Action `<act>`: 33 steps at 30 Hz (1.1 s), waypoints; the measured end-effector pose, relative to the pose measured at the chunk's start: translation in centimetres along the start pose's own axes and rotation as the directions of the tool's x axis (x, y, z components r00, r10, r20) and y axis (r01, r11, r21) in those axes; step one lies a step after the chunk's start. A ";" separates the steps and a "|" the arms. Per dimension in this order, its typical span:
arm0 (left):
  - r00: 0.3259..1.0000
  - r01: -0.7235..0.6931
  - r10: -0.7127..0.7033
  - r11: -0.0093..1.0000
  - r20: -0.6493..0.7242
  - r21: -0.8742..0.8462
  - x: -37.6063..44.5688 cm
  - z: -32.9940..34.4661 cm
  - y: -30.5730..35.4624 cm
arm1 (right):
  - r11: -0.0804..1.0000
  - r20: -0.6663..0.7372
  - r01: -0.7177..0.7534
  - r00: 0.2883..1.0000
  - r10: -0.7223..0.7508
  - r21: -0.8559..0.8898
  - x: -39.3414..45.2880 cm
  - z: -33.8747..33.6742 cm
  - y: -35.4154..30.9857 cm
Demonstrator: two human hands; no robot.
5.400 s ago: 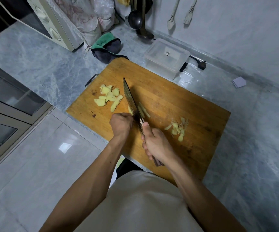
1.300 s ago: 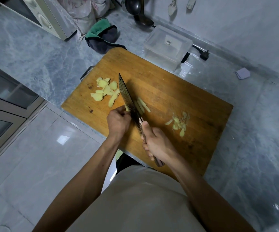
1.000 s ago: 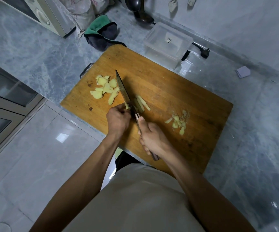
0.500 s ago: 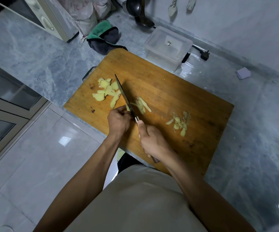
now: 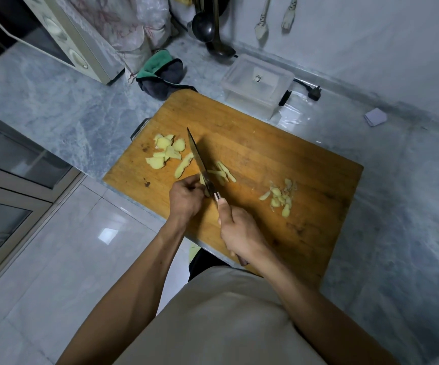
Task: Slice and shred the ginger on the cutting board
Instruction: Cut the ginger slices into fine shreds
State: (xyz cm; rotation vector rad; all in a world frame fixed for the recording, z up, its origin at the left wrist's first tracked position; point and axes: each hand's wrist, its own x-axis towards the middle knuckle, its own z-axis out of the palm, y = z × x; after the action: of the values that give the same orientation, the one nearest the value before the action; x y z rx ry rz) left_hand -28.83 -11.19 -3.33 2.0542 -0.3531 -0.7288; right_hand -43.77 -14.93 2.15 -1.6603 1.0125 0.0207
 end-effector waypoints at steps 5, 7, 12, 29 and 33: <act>0.997 -0.028 0.028 1.000 0.072 -0.004 -0.5 -0.5 0.8 | 0.977 0.024 -0.102 0.995 0.100 0.189 -0.1 -0.4 -0.1; 0.992 -0.030 0.037 0.998 0.119 -0.058 -0.8 -0.9 0.7 | 0.972 0.027 -0.102 0.995 0.099 0.209 -0.2 -0.4 -0.4; 0.991 0.107 -0.088 0.973 0.099 -0.206 -1.7 -1.2 0.8 | 0.959 0.066 -0.131 0.991 0.118 0.251 -0.4 -0.9 -0.9; 0.886 -0.416 0.378 0.395 0.267 0.819 4.0 -4.5 2.2 | 0.958 0.119 -0.134 0.987 0.107 0.252 -2.0 -5.4 -1.3; 0.854 -0.461 0.480 0.523 0.198 0.718 3.2 -4.6 1.1 | 0.960 0.093 -0.114 0.991 0.093 0.255 -2.0 -5.8 -1.3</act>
State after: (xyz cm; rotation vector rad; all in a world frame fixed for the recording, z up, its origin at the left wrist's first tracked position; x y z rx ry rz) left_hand -23.47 -10.37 -1.65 2.5296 -1.3419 -0.1955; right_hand -46.95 -18.45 6.29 -1.3564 0.9953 0.0233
